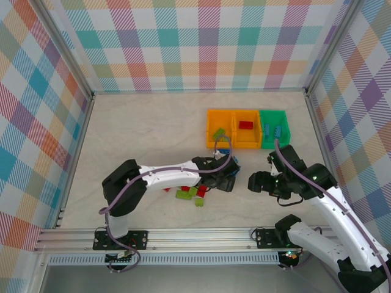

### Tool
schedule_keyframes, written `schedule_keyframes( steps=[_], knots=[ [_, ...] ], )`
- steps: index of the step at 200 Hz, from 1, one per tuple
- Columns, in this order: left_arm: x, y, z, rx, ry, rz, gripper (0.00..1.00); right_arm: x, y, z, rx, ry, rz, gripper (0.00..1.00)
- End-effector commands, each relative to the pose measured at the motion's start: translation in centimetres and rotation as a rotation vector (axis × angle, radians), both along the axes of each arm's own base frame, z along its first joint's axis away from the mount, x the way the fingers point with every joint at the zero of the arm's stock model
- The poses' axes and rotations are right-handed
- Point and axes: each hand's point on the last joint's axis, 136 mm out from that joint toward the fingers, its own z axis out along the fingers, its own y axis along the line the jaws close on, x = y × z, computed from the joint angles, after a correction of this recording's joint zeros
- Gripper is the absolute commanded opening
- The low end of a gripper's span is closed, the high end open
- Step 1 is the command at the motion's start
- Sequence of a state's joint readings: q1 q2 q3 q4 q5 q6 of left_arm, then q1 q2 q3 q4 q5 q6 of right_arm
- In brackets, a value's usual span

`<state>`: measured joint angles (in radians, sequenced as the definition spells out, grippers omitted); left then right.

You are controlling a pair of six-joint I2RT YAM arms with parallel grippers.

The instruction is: Sort the legos into containers by color

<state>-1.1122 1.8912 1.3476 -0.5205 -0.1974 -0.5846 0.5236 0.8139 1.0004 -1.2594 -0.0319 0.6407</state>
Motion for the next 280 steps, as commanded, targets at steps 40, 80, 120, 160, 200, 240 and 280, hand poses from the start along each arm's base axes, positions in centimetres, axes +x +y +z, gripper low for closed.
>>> schedule_keyframes(
  steps=[40,80,120,160,200,240,280],
  knots=[
    [0.7,-2.6,-1.7,0.004,-0.023,-0.004,0.85,-0.5,-0.7,-0.3,-0.031,0.01,-0.013,0.76],
    [1.4,-3.6,-3.3,0.008,-0.02,0.02,0.85,-0.3,-0.7,-0.2,-0.037,0.008,-0.007,0.77],
    [1.6,-3.1,-4.4,0.042,-0.02,0.051,0.65,-0.3,-0.7,-0.4,-0.045,0.012,0.008,0.78],
    [1.3,-3.2,-2.0,-0.02,-0.038,0.025,0.55,0.2,-0.4,0.1,-0.026,-0.027,0.018,0.79],
    [3.0,-2.0,7.0,-0.154,-0.183,0.026,0.55,1.5,-0.7,1.8,-0.005,-0.154,-0.018,0.8],
    [10.8,-0.9,11.8,-0.184,-0.349,0.088,0.55,3.2,-0.8,3.6,0.045,-0.303,-0.075,0.81],
    [20.0,-1.3,10.1,-0.164,-0.405,0.153,0.54,3.5,-0.1,3.7,0.079,-0.306,-0.073,0.82]
  ],
)
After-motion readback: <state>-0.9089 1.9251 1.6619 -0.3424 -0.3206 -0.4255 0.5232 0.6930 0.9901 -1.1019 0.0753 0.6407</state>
